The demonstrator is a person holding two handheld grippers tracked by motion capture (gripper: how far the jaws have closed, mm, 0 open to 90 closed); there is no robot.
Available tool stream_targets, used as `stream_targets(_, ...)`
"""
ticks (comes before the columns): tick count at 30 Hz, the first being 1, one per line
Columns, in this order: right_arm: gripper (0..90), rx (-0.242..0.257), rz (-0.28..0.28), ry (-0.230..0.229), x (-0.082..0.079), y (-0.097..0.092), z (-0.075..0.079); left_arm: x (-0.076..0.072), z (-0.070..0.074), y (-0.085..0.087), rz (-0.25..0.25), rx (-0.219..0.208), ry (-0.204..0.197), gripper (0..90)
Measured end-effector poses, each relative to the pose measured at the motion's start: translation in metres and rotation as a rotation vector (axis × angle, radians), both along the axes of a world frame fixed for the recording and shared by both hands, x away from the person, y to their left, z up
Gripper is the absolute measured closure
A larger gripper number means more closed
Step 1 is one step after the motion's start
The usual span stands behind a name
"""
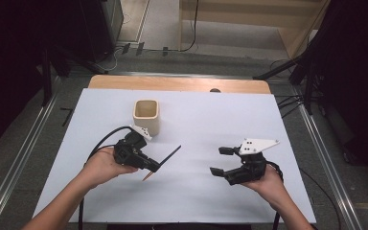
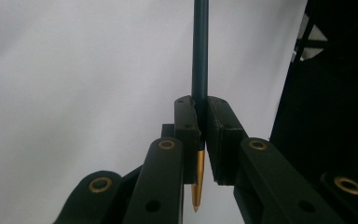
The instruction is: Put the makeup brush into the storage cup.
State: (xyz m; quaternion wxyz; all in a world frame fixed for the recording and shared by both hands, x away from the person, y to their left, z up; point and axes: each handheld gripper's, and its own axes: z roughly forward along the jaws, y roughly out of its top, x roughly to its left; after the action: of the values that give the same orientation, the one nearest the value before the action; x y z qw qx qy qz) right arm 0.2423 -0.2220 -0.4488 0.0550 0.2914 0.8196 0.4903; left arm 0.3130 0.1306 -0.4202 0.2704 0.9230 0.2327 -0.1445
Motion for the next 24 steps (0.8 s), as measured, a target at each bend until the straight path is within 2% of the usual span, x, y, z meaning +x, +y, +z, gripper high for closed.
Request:
stream_targets(7,20.9,-0.037,0.047,0.009,0.006,0.006,0.005,0.002,0.008,-0.010,-0.061,0.039,-0.032,83.9)
stream_targets(8,21.2,-0.050,0.067,0.013,0.009,0.009,0.006,0.001,0.009,-0.012,-0.078,0.054,-0.044,83.9)
stream_targets(9,21.4,-0.057,0.074,0.019,0.010,0.011,0.006,0.000,0.012,-0.016,-0.115,0.080,-0.061,83.9)
stream_targets(12,21.6,-0.076,0.092,0.025,0.013,0.014,0.006,-0.001,0.013,-0.019,-0.140,0.092,-0.065,83.9)
stream_targets(15,22.0,-0.120,0.137,0.034,0.016,0.022,0.008,-0.001,0.014,-0.023,-0.181,0.106,-0.075,83.9)
stream_targets(17,22.3,-0.139,0.158,0.037,0.018,0.026,0.009,-0.001,0.014,-0.024,-0.189,0.112,-0.071,83.9)
stream_targets(24,23.1,-0.166,0.215,0.044,0.026,0.036,0.013,0.000,0.013,-0.029,-0.237,0.112,-0.073,83.9)
